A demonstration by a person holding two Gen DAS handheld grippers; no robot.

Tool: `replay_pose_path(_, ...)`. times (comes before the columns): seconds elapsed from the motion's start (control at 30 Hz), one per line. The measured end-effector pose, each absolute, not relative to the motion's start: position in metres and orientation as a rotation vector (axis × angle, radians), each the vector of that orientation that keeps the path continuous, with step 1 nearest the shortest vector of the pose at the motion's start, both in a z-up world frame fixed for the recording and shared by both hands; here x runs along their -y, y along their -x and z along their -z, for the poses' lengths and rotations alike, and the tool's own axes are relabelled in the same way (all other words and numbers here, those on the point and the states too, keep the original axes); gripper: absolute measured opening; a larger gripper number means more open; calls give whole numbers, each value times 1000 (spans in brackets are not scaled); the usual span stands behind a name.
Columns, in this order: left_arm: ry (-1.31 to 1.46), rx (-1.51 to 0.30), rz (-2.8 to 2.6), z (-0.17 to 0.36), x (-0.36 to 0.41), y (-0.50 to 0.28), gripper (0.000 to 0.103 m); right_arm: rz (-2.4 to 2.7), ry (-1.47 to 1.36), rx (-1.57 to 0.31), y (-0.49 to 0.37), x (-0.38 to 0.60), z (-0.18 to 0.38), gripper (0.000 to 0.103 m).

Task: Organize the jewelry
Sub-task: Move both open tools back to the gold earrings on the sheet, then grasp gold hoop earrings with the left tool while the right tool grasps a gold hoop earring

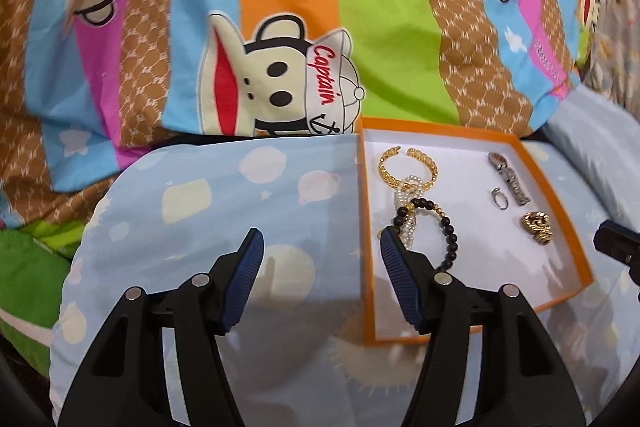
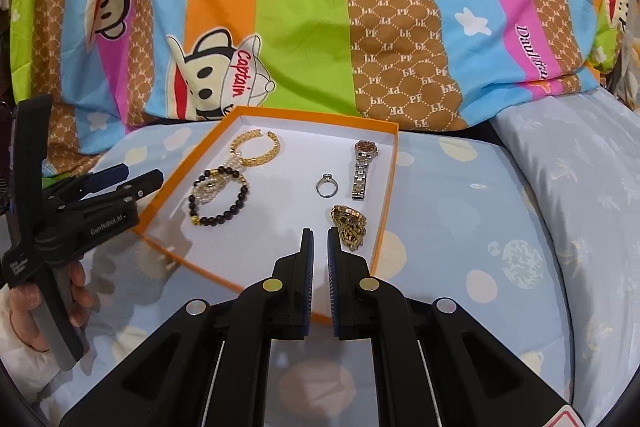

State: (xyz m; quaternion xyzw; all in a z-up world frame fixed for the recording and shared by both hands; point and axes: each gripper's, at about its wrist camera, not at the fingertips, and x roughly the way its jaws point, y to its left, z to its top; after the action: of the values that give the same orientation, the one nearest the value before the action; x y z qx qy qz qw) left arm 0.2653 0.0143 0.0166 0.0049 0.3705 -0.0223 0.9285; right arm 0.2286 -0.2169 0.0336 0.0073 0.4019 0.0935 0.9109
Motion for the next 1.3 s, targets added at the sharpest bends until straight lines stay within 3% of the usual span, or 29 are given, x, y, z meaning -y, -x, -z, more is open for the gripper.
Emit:
replay_pose_path(0.33, 38, -716, 142, -27, -27, -169, 58, -243, -43, -807, -132, 211, -37, 12)
replay_pose_path(0.43, 45, -748, 172, -19, -23, -143, 59, -260, -73, -815, -105, 209, -29, 22)
replay_pose_path(0.67, 50, -820, 196, 1, -19, -106, 59, -309, -106, -847, -55, 198, 0, 25)
replay_pose_path(0.87, 71, -857, 188, 12, -21, -92, 59, -363, -62, -869, -39, 173, 16, 26)
replay_pose_path(0.97, 74, -846, 180, 11, -21, -92, 59, -359, -33, -871, -39, 166, 18, 32)
replay_pose_path(1.3, 62, -855, 196, 13, -17, -94, 60, -346, -4, -894, -47, 157, 22, 32)
